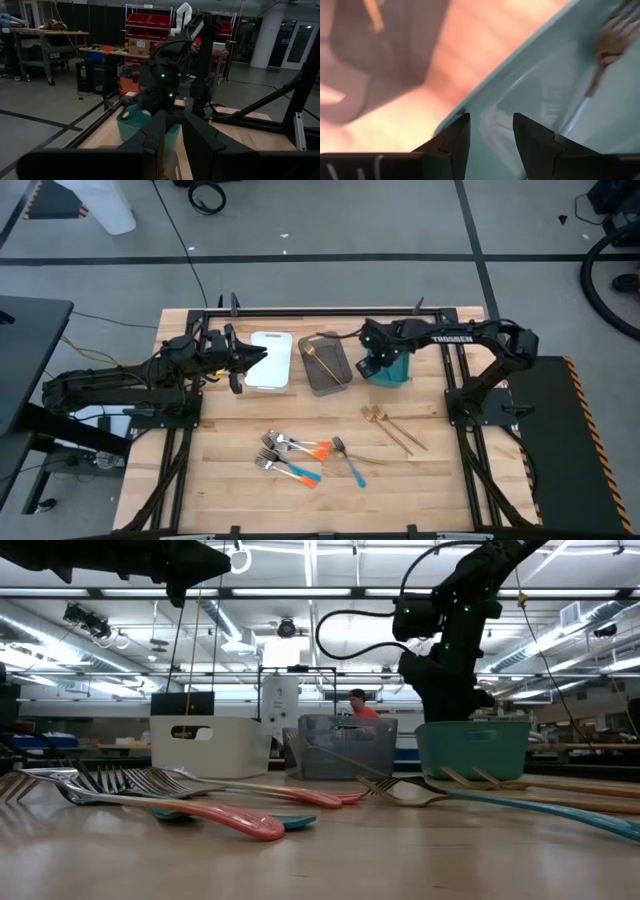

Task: Sort silverware by color (type)
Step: Adjust the green bin, then put the orange fork into the white bin

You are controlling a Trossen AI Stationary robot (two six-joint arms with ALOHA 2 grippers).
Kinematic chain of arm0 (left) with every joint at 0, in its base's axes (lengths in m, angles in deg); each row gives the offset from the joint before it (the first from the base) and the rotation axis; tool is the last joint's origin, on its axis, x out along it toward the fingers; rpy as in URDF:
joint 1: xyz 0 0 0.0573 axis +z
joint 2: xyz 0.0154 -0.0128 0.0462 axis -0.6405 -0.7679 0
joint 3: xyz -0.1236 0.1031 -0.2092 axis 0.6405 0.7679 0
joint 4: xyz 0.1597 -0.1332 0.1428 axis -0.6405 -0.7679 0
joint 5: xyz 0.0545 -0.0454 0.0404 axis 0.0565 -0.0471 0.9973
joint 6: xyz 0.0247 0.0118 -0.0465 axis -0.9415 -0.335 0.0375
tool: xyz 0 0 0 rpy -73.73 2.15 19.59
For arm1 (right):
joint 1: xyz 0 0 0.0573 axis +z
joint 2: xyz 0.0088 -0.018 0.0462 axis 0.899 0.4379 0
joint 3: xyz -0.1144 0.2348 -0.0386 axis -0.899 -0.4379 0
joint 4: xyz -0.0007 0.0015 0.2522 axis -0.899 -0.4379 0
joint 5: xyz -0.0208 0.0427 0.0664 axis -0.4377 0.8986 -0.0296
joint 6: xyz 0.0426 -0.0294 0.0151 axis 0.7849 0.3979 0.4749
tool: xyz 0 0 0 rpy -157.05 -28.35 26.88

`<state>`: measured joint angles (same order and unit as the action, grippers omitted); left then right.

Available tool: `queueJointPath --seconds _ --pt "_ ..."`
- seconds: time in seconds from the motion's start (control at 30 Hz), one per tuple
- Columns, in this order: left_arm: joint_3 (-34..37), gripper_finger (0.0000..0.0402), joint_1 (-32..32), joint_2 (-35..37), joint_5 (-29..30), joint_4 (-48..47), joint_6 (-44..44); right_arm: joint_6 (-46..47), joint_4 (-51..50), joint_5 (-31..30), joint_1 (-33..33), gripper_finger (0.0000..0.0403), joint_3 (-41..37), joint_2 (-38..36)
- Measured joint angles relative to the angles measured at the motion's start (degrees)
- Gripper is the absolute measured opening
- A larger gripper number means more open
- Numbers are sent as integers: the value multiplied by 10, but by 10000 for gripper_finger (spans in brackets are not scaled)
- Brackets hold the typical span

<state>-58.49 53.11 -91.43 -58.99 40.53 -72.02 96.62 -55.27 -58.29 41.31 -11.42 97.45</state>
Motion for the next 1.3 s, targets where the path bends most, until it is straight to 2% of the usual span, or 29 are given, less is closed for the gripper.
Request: queueJointPath --seconds 0.2,0.47,0.7,0.77,0.97,1.3 --pt "0 70 0 0 0 0 0 -12 -9 39 28 160 0 0" --pt "0 70 0 0 0 0 0 2 -68 29 33 160 29 0" --pt "0 70 0 0 -2 0 1 -15 -153 -45 54 160 108 0" --pt "0 70 0 0 -22 0 7 -21 -159 -75 69 160 124 0" --pt "0 70 0 0 -102 17 31 -31 -169 -145 121 160 127 -18" --pt "0 70 -1 0 -114 28 50 5 -140 -311 249 160 110 -83"
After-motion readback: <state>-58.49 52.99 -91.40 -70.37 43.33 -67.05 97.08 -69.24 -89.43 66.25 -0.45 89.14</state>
